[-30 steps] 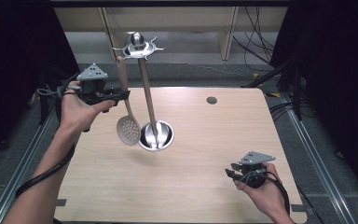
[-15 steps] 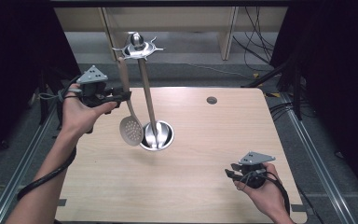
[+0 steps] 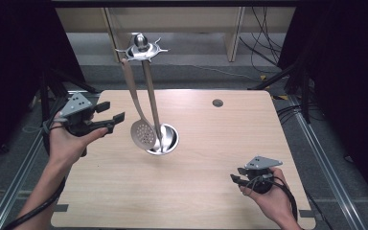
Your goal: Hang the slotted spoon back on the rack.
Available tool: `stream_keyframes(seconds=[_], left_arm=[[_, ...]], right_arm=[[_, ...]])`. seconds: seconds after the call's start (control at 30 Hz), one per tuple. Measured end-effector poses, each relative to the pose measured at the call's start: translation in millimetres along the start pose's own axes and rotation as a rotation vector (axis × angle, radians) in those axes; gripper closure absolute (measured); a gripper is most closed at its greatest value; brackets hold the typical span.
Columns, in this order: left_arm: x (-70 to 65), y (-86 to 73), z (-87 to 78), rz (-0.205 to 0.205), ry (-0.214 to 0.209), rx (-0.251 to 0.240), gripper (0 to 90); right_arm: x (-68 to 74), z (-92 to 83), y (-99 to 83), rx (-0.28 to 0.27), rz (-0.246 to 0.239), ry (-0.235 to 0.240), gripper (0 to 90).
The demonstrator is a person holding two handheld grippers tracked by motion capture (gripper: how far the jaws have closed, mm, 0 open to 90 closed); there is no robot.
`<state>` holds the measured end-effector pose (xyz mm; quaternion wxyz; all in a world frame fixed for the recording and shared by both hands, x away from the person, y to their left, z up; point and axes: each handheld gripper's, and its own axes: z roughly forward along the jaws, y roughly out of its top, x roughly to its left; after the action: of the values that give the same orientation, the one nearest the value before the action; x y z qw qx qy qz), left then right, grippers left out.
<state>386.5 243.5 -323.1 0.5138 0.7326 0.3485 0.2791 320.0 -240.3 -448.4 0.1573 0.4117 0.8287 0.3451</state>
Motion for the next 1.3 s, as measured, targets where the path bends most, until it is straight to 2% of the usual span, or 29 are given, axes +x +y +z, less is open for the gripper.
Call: stream_keyframes(seconds=[0.23,0.53,0.57,0.63,0.67,0.73,0.77,0.9,1.03,1.07,1.17,1.2,1.23,1.3], left_arm=[[-2.6,-36.4,-9.6,-0.034,0.022,0.019,31.3],[-6.6,-63.5,-17.8,-0.055,0.052,0.023,31.3],[-7.1,-65.6,-19.4,-0.057,0.056,0.034,31.4],[-7.7,-71.7,-20.5,-0.064,0.054,0.021,31.4],[-8.2,-74.6,-21.8,-0.064,0.059,0.03,31.5],[-8.8,-81.5,-23.9,-0.069,0.058,0.037,31.5],[-9.5,-85.0,-25.4,-0.073,0.066,0.052,31.5],[-9.2,-101.9,-28.2,-0.084,0.075,0.084,31.5],[-6.4,-117.9,-31.4,-0.099,0.086,0.106,31.5],[-5.9,-121.5,-32.5,-0.104,0.092,0.116,31.5],[-7.1,-133.1,-34.3,-0.11,0.095,0.144,31.5],[-8.0,-136.1,-34.3,-0.11,0.096,0.148,31.5],[-8.6,-140.4,-34.2,-0.11,0.095,0.152,31.5],[-9.1,-152.2,-32.7,-0.121,0.094,0.159,31.7]], right_arm=[[0.0,0.9,-0.3,0.001,-0.008,-0.002,59.6],[0.4,1.0,0.3,0.007,0.0,-0.001,58.5],[0.0,1.1,0.4,0.006,-0.008,-0.001,58.4],[0.2,1.4,0.4,0.001,-0.005,-0.001,58.1],[-0.9,2.3,-0.1,-0.008,-0.023,-0.005,58.1],[-0.8,2.3,-0.1,-0.008,-0.023,-0.005,57.9],[-2.7,2.4,0.3,-0.012,-0.047,-0.006,57.9],[-2.7,2.6,0.2,-0.011,-0.047,-0.005,57.6],[-1.0,1.8,0.0,0.004,-0.02,0.0,57.3],[-1.9,2.5,0.1,-0.005,-0.035,0.0,57.3],[-1.6,2.4,0.0,-0.009,-0.035,0.0,57.0],[0.7,1.2,-0.1,0.002,-0.002,0.005,56.9],[-1.6,1.6,0.1,-0.003,-0.029,0.0,56.8],[1.3,1.6,-0.9,0.005,0.012,0.001,56.7]])
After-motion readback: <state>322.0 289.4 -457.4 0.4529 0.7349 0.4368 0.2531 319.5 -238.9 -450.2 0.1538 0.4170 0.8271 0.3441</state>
